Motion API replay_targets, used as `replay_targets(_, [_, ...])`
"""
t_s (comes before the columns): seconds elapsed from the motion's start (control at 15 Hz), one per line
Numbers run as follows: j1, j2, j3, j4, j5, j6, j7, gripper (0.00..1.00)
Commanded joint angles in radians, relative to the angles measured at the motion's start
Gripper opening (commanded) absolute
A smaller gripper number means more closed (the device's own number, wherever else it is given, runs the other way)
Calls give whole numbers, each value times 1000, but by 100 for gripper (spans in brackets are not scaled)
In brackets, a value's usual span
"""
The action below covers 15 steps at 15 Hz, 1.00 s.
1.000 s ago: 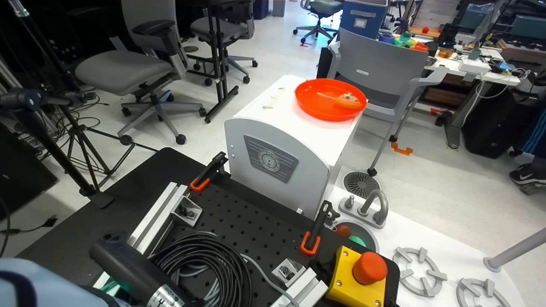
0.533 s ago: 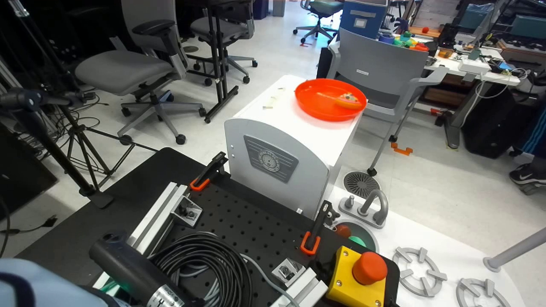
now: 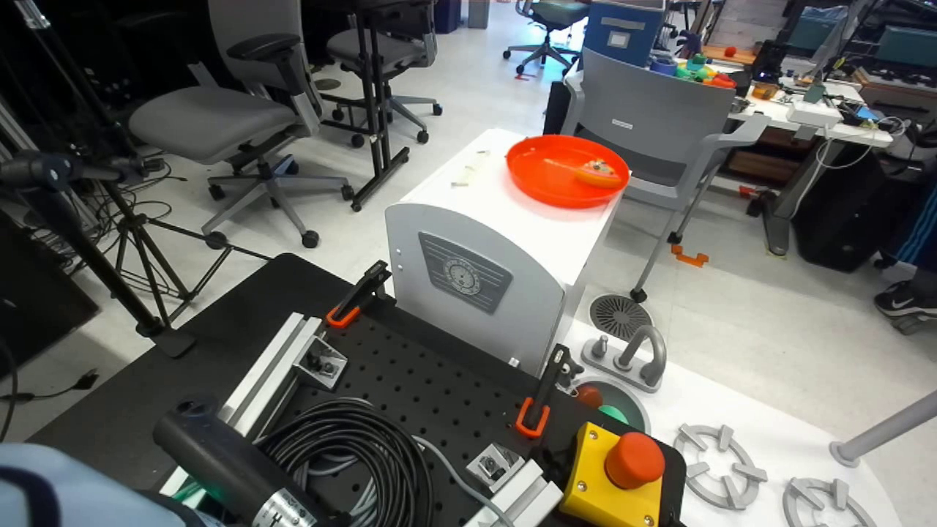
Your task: Remove the pizza slice from the plate
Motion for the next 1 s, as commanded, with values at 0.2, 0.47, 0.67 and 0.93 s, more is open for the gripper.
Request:
replay_targets(0.2, [10, 100, -41, 92, 65, 16, -118, 100])
replay_targets(0.47, [4, 194, -63, 171, 130, -39, -187, 100])
replay_targets(0.67, [-5, 266, -60, 226, 138, -85, -201, 100])
replay_targets(0.93, [-12, 322, -54, 292, 118, -272, -311, 100])
